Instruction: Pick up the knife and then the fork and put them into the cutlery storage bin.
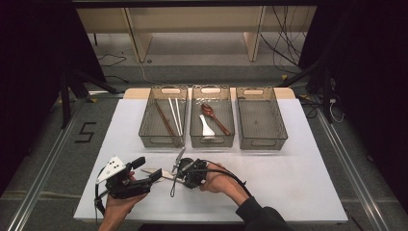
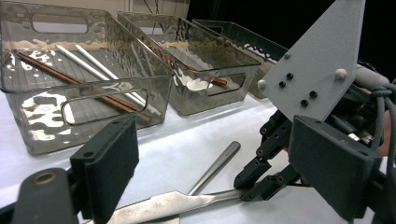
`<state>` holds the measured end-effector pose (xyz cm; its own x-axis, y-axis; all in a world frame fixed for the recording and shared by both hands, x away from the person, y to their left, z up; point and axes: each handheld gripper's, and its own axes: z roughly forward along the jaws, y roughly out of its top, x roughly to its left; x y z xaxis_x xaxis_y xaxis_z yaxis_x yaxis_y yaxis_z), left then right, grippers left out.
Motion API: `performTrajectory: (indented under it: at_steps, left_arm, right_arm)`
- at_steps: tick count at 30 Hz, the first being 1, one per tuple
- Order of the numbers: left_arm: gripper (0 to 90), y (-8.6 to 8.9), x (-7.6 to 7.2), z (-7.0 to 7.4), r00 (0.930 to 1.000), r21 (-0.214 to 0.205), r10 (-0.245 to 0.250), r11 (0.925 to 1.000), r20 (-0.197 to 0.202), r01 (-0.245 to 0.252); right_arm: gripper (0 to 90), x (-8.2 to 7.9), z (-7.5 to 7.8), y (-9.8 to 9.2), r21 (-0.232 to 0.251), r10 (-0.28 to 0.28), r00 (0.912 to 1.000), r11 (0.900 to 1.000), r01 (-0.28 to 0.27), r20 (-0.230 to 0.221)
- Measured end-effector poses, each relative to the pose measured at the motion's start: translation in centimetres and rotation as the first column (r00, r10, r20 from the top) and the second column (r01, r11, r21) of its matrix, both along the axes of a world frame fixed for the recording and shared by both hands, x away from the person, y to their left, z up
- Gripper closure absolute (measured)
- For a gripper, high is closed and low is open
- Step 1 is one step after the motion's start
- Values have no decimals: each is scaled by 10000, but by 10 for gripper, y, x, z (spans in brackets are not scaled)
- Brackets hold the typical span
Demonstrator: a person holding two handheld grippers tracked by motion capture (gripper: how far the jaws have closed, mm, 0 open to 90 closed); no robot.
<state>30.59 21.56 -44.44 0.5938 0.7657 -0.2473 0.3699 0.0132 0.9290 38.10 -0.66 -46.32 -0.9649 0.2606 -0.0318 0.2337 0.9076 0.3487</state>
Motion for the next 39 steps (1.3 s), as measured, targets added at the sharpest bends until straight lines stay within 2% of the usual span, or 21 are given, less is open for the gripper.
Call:
performTrajectory:
  at_steps: [2, 3, 4, 8, 9, 12, 13, 26, 32, 34, 39]
  left_arm:
    - [156, 0, 0, 0, 10000, 3, 12, 10000, 5, -12]
    - [156, 0, 0, 0, 10000, -2, 17, 10000, -7, -17]
    - [156, 0, 0, 0, 10000, 14, 15, 10000, 0, -15]
    - [156, 0, 0, 0, 10000, 28, 44, 10000, -7, -44]
    - [156, 0, 0, 0, 10000, 24, 52, 10000, -11, -52]
    - [156, 0, 0, 0, 10000, 13, 52, 10000, -8, -52]
    - [156, 0, 0, 0, 10000, 16, 54, 10000, -10, -54]
    - [156, 0, 0, 0, 9999, -22, 112, 9999, -21, -113]
    - [156, 1, 0, 0, 9999, -5, 117, 9999, -23, -117]
    - [156, 1, 0, 0, 9999, -12, 123, 9999, -24, -123]
    - [156, 0, 0, 0, 9999, -10, 113, 9999, -29, -113]
  right_arm:
    - [795, 1, 1, -2, -21, -37, 10000, 10000, 36, -73]
    - [795, 1, 1, -3, 25, -278, 9995, 9996, 278, -167]
    - [795, 3, 2, -5, -26, -203, 9997, 9998, 203, -133]
    - [795, 6, 7, -11, 420, -361, 9992, 9984, 367, -151]
    - [795, 8, 9, -13, 420, -320, 9990, 9986, 334, -318]
    - [796, 9, 11, -16, 500, -471, 9983, 9976, 487, -337]
    - [796, 10, 12, -17, 555, -462, 9987, 9973, 473, -213]
    - [795, 16, 23, -28, 1089, -732, 9965, 9910, 772, -401]
    - [795, 19, 35, -40, 1490, -892, 9954, 9844, 936, -356]
    - [795, 20, 42, -46, 1594, -1104, 9932, 9805, 1150, -371]
    - [795, 26, 59, -65, 2221, -1543, 9877, 9625, 1558, -242]
